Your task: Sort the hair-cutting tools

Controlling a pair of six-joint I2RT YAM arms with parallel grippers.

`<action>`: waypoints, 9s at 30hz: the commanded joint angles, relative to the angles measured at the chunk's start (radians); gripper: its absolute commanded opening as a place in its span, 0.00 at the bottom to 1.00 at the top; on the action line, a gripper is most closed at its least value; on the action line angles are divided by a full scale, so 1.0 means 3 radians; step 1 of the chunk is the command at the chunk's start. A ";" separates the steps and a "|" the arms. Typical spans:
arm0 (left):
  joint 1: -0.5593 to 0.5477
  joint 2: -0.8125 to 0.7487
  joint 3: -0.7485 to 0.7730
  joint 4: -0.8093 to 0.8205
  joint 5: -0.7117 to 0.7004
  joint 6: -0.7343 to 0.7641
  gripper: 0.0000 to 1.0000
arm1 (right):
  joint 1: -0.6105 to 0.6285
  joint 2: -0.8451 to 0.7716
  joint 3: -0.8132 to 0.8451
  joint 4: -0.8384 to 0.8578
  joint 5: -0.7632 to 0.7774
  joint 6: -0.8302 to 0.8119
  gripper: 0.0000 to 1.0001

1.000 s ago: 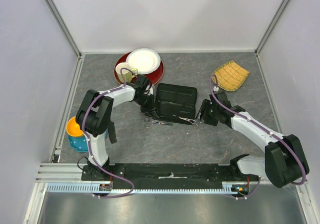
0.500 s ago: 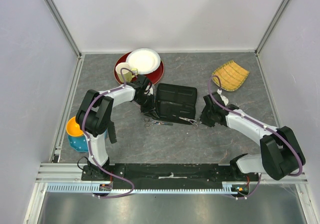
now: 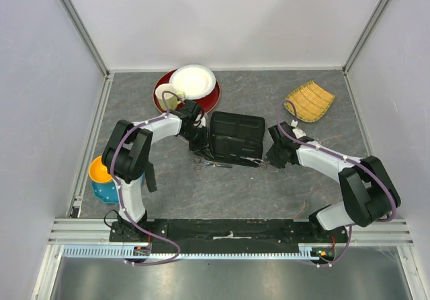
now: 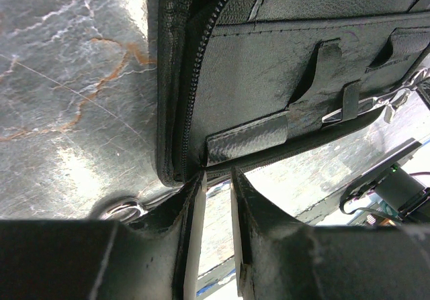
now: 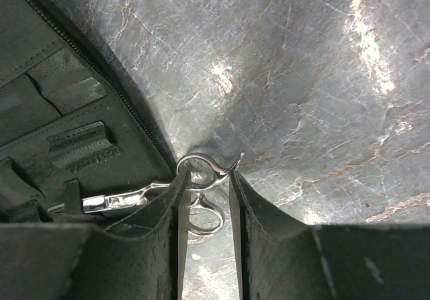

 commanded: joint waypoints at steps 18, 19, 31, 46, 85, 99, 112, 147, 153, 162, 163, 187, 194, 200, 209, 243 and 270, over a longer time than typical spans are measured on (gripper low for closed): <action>-0.0057 0.0326 -0.0154 -0.0062 -0.0609 0.0184 0.30 | 0.0108 -0.0032 -0.0002 -0.0227 0.0032 0.0223 0.40; -0.0057 0.0326 -0.0149 -0.0067 -0.0609 0.0179 0.30 | 0.0103 -0.0043 -0.0022 -0.0228 0.0027 0.0233 0.43; -0.0062 0.0316 -0.0154 -0.0062 -0.0609 0.0190 0.30 | 0.0103 0.0162 0.0039 0.0099 0.0123 0.0228 0.19; -0.0062 0.0306 -0.0165 -0.0062 -0.0573 0.0195 0.30 | 0.0164 0.0065 0.0019 0.0268 0.0006 0.0407 0.00; -0.0083 0.0316 -0.0205 -0.0062 -0.0542 0.0174 0.30 | 0.0308 -0.0145 -0.0324 0.0631 0.0282 0.1373 0.00; -0.0119 0.0301 -0.0236 -0.0062 -0.0507 0.0179 0.30 | 0.0446 0.0156 -0.0170 0.0989 0.0180 0.1588 0.00; -0.0144 0.0255 -0.0236 -0.0046 -0.0450 0.0169 0.31 | 0.0655 0.0366 -0.0094 0.1168 0.0078 0.1655 0.00; -0.0144 -0.0798 -0.0415 0.0158 -0.1493 0.0082 0.69 | 0.0860 0.0325 -0.0032 0.0851 0.0206 0.1532 0.08; -0.0073 -0.0687 -0.0379 0.0179 -0.1529 0.0062 0.76 | 0.0850 0.0341 -0.0043 0.0872 0.0200 0.1466 0.11; -0.0073 -0.0420 -0.0456 0.0194 -0.0957 -0.0020 0.62 | 0.0840 0.0300 0.0141 0.0841 0.0139 0.1266 0.08; -0.0073 -0.0415 -0.0476 0.0219 -0.0896 -0.0020 0.61 | 0.0840 0.0305 0.0177 0.0826 0.0124 0.1261 0.08; -0.0185 -0.0344 -0.0502 0.0582 -0.0241 0.0011 0.61 | 0.0671 -0.0073 -0.0130 0.0483 0.0282 0.1231 0.52; -0.0180 -0.0451 -0.0313 0.0497 -0.0388 0.0066 0.66 | 0.0574 -0.0528 0.0248 0.0243 0.0619 0.0424 0.67; 0.0045 -0.0691 -0.0052 0.0276 -0.0828 0.0062 0.73 | 0.0589 -0.0263 0.0887 0.0380 -0.0113 -0.1406 0.69; 0.0648 -0.1360 -0.0006 -0.0005 -0.1365 -0.0071 0.75 | 0.1135 0.0534 0.1465 0.0692 -0.0837 -0.2782 0.66; 0.1395 -0.1520 -0.0497 0.0071 -0.0941 -0.0086 0.75 | 0.1775 0.1864 0.2166 0.0458 -0.0567 -0.3601 0.33; 0.1410 -0.1387 -0.0517 0.0112 -0.0747 -0.0051 0.75 | 0.1929 0.2008 0.2361 -0.0156 -0.0541 -0.3489 0.00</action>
